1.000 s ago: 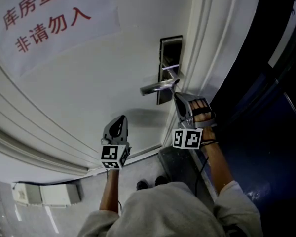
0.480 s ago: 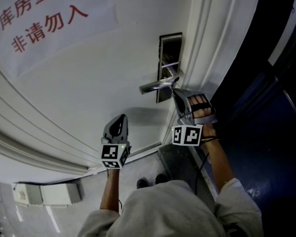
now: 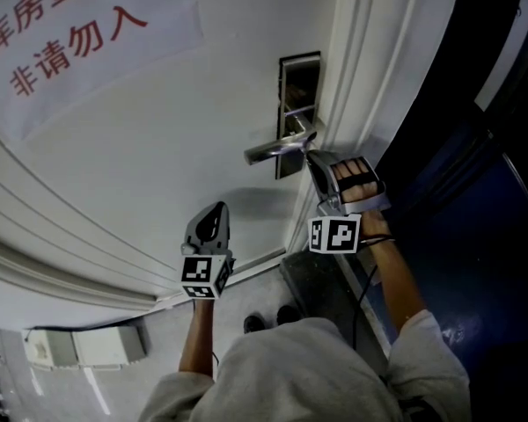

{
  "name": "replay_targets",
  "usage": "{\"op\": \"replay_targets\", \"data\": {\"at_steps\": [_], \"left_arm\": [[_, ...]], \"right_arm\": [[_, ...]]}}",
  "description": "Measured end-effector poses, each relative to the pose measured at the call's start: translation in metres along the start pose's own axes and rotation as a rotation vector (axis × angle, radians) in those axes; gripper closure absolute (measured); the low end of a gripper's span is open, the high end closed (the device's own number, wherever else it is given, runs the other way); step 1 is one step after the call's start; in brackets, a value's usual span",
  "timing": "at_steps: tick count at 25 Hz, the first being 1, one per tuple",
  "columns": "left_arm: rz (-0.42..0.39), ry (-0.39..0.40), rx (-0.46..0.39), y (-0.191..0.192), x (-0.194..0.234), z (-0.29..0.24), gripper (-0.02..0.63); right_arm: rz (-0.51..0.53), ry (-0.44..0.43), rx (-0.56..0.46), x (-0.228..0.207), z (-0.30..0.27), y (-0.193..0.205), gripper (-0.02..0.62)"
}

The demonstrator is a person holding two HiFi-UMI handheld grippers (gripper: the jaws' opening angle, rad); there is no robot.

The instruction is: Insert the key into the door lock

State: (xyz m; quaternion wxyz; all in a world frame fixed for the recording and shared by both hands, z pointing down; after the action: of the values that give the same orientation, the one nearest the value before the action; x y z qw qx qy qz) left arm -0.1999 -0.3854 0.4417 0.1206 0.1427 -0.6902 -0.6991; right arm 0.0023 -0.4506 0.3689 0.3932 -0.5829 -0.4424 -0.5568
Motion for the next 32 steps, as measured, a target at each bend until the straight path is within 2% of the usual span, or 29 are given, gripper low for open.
{"op": "replay_targets", "data": {"at_steps": [6,13,32], "left_arm": [[0.005,-0.007,0.007,0.004,0.007,0.002,0.588],[0.004,0.007,0.011,0.006,0.004,-0.001,0.588],[0.0,-0.021,0.018,0.007,0.018,0.002,0.588]], "right_arm": [[0.028,0.041,0.031,0.004,-0.002,-0.006,0.566],[0.016,0.047,0.041,0.006,-0.011,-0.012,0.566],[-0.009,0.068,0.002,0.006,-0.028,-0.015,0.566]]}}
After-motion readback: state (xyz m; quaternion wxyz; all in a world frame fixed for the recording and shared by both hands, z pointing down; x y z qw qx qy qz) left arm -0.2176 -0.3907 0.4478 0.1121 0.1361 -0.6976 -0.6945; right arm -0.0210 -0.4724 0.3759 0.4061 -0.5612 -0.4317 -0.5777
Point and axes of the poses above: the fingertips, and each gripper's own axes: z backward along the fingers, x to its left, y out of its underside, the point moved 5 cm from there along z, backward along the fingers, and after that the axes turned 2 degrees about -z, right-handed, at the moved point
